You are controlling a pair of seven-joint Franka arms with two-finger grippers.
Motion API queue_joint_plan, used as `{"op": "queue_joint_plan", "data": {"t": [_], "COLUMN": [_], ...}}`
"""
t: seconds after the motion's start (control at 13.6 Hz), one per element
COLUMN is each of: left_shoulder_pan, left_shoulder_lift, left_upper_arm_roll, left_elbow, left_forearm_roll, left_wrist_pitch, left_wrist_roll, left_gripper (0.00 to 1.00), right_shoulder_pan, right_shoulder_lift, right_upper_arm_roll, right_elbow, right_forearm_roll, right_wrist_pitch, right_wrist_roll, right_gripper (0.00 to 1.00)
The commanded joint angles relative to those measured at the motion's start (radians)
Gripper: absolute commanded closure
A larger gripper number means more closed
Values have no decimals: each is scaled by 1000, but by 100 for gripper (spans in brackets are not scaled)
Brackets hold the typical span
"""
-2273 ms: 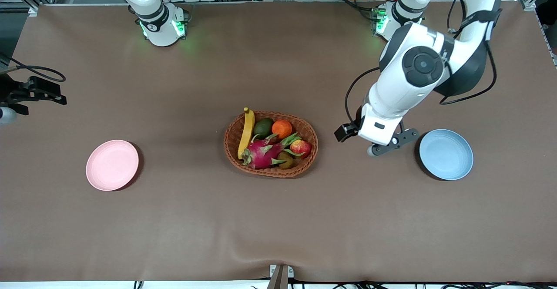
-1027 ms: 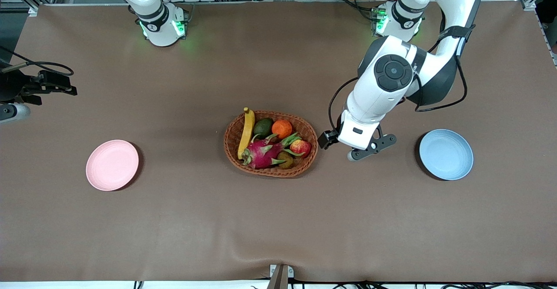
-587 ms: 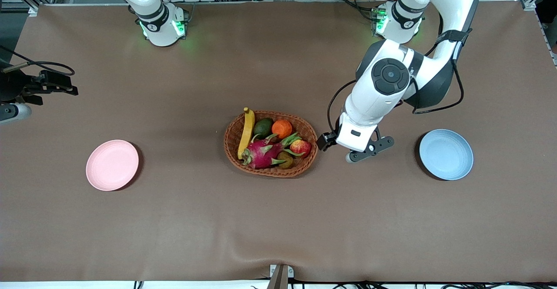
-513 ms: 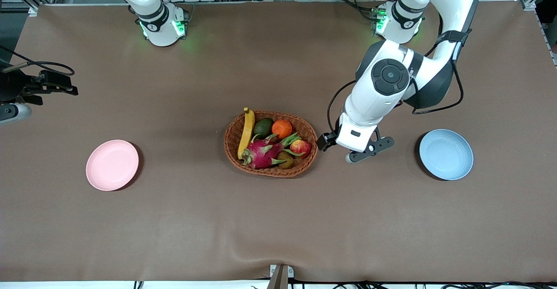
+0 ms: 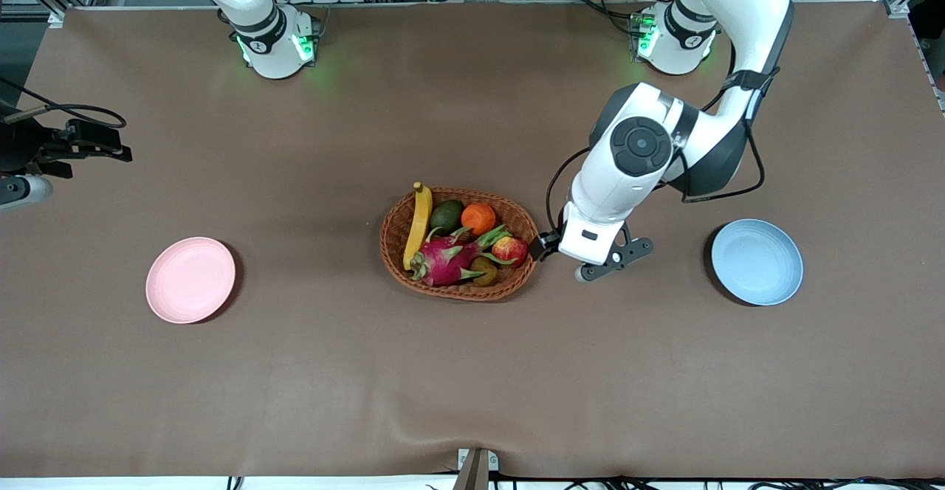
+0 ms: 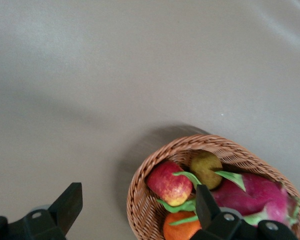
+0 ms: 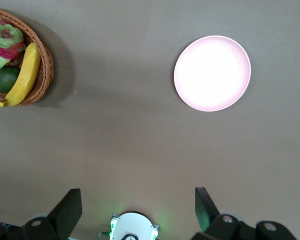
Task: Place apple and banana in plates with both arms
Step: 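Lower the left gripper over the red apple in the basket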
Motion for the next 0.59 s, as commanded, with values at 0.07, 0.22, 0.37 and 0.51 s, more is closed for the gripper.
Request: {"op": "queue_joint_plan", "data": {"t": [0.07, 0.22, 0.37, 0.51], "left_shoulder_pan": [-39, -58, -64, -87], "left_shoulder_lift": [89, 125, 129, 154], "left_upper_arm_roll": [11, 11, 6, 6], "left_elbow": [90, 108, 105, 104], "left_forearm_roll": [33, 33, 30, 31], "left_wrist_pitch": [15, 24, 35, 35], "left_wrist_roll": [-106, -180, -261, -395], "left_gripper": [0, 0, 0, 0], "right_shoulder_pan": [-8, -8, -8, -8], "right_shoulder_lift": [3, 3, 4, 4], "right_upper_arm_roll": [5, 5, 5, 5], "right_elbow": [7, 10, 10, 10], "right_forearm_roll": [14, 14, 14, 14], "right_wrist_pitch": [-3, -1, -1, -1], "right_wrist_roll": [18, 18, 18, 18], "right_gripper": [0, 0, 0, 0]}}
